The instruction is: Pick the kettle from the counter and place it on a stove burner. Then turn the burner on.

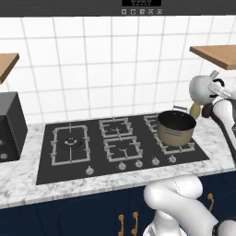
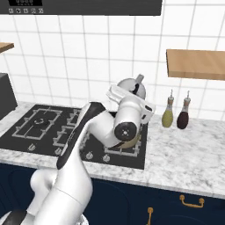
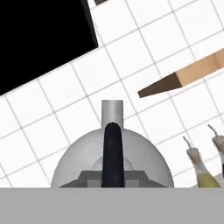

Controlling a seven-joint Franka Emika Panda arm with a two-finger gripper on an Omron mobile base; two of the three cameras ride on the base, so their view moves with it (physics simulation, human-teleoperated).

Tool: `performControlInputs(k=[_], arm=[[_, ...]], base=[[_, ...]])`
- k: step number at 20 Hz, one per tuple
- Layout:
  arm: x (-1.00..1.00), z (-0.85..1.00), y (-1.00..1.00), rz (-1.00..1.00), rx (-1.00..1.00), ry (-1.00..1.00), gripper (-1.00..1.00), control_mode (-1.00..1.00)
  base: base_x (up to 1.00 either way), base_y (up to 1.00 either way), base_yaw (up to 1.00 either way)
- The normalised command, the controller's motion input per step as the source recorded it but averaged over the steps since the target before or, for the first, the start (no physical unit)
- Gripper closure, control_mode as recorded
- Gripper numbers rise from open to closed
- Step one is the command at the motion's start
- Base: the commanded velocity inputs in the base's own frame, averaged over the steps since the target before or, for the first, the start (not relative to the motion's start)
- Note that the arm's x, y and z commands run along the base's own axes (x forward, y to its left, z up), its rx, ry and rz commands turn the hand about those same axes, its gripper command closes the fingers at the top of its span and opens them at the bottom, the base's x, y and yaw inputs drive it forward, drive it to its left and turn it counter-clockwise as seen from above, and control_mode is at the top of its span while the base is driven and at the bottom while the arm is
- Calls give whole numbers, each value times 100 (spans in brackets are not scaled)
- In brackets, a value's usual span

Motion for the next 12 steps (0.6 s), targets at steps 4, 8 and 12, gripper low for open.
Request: performControlInputs(k=[4, 8, 12], arm=[[18, 58, 100, 8, 0, 10, 100, -100], [20, 31, 100, 9, 0, 17, 100, -100], [10, 2, 100, 12, 0, 28, 100, -100]], base=[[0, 0, 0], [0, 0, 0], [0, 0, 0]])
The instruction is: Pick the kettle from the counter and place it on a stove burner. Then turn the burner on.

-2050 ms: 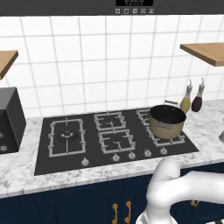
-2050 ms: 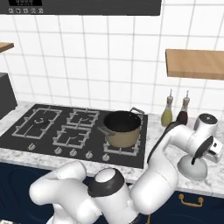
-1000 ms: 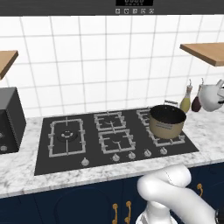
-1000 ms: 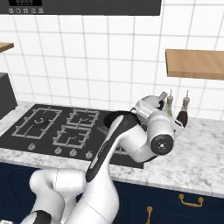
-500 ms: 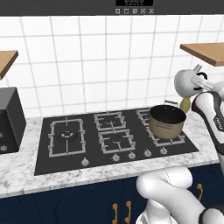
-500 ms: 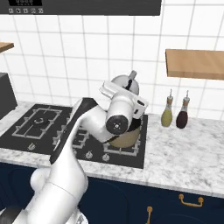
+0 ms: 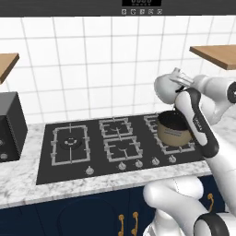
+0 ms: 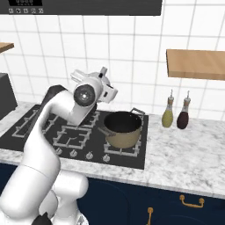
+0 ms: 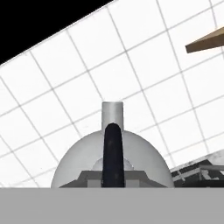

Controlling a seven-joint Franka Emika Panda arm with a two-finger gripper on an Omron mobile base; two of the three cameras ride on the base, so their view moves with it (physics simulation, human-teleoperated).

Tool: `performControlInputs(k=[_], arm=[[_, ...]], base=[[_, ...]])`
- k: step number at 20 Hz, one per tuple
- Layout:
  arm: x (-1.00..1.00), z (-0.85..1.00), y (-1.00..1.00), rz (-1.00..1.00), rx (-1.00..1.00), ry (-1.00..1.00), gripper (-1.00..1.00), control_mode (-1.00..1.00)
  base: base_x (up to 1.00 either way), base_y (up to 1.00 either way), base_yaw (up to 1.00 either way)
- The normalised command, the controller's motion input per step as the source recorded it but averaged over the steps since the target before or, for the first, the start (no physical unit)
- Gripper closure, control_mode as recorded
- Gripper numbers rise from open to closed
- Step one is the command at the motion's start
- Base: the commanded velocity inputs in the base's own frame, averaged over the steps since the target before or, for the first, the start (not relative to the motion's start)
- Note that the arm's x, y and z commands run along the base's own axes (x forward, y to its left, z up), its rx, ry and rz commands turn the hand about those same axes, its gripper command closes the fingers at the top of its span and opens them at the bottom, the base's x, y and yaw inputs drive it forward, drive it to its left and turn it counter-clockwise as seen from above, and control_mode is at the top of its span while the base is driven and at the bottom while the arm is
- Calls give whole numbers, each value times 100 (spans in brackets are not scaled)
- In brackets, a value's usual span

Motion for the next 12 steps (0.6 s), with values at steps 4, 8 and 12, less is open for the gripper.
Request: performControlInputs(k=[4, 8, 12], arm=[[10, -5, 100, 7, -6, 28, 100, -100], [16, -22, 100, 3, -12, 26, 100, -100], [18, -35, 100, 2, -14, 25, 100, -100]], base=[[0, 0, 0], [0, 0, 0], [0, 0, 0]])
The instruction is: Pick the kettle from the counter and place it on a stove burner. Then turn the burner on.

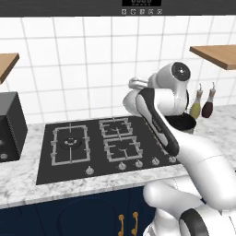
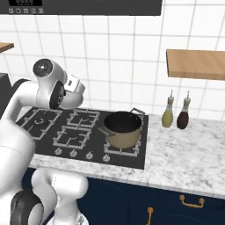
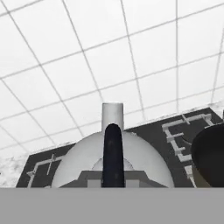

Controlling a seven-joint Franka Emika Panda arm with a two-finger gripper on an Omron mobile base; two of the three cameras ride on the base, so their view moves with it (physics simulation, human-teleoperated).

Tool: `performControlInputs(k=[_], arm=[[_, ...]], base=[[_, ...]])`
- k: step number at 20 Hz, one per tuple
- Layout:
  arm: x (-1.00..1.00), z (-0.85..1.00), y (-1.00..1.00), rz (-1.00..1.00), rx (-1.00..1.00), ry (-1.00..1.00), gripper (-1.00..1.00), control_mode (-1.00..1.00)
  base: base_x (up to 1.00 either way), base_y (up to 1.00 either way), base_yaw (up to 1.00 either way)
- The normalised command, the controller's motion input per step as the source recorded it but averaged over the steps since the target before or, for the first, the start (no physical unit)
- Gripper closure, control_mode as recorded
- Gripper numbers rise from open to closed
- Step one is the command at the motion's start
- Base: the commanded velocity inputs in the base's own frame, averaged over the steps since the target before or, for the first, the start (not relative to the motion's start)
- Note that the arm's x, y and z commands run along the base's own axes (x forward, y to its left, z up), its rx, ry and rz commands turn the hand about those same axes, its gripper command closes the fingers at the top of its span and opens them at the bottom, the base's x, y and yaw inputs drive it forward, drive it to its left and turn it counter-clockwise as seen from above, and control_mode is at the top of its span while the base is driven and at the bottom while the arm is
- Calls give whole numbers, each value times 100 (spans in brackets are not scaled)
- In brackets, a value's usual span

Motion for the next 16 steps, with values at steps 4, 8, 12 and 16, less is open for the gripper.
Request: performControlInputs(k=[4, 8, 12, 16], arm=[[33, -58, 100, 0, -19, 20, 100, -100], [50, -72, 100, 0, -25, 20, 100, -100], [48, -59, 100, 0, -12, 2, 100, -100], [21, -28, 100, 0, -2, 0, 100, -100]], base=[[0, 0, 0], [0, 0, 0], [0, 0, 0], [0, 0, 0]])
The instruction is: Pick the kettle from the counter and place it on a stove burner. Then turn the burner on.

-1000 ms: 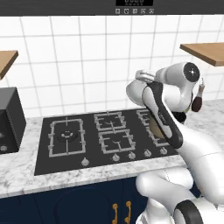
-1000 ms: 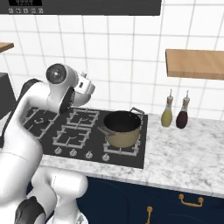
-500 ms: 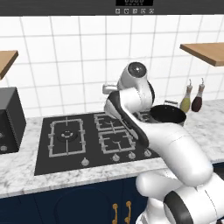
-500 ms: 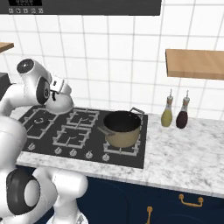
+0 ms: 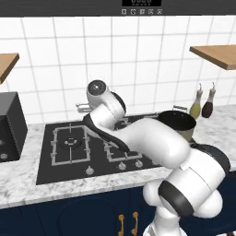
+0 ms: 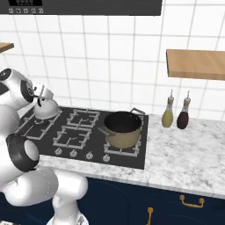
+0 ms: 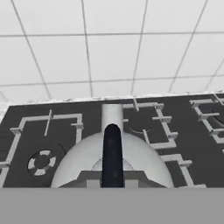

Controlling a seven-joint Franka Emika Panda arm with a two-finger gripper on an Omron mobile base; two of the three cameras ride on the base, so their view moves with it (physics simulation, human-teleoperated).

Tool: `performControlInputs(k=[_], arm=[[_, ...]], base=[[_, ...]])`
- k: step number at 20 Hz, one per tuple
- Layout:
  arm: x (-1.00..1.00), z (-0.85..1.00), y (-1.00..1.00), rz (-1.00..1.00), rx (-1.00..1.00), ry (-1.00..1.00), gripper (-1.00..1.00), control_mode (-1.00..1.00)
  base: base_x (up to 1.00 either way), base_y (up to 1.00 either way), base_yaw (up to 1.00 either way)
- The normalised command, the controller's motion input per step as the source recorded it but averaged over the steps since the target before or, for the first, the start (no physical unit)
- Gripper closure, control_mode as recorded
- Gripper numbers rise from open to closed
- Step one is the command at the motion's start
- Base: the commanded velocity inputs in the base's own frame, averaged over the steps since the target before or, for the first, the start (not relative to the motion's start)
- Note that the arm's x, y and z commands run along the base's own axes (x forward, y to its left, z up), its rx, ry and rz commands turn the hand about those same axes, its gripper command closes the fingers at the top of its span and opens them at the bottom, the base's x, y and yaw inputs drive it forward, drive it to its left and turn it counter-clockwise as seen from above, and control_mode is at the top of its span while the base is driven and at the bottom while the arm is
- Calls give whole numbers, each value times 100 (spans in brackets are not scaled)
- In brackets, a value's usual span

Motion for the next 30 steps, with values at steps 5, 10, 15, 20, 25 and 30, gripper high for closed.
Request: performControlInputs(k=[5, 10, 15, 20, 25, 30], arm=[[0, -17, 100, 0, 10, 0, 100, -100], [7, -7, 69, 3, 12, 0, 100, -100], [29, -17, 2, 0, -6, 0, 100, -100], [4, -12, -8, 0, -3, -1, 100, -100], [0, -55, 4, 0, 2, 0, 100, -100], [2, -51, 8, 0, 3, -4, 100, -100]], base=[[0, 0, 0], [0, 0, 0], [0, 0, 0], [0, 0, 0], [0, 0, 0], [0, 0, 0]])
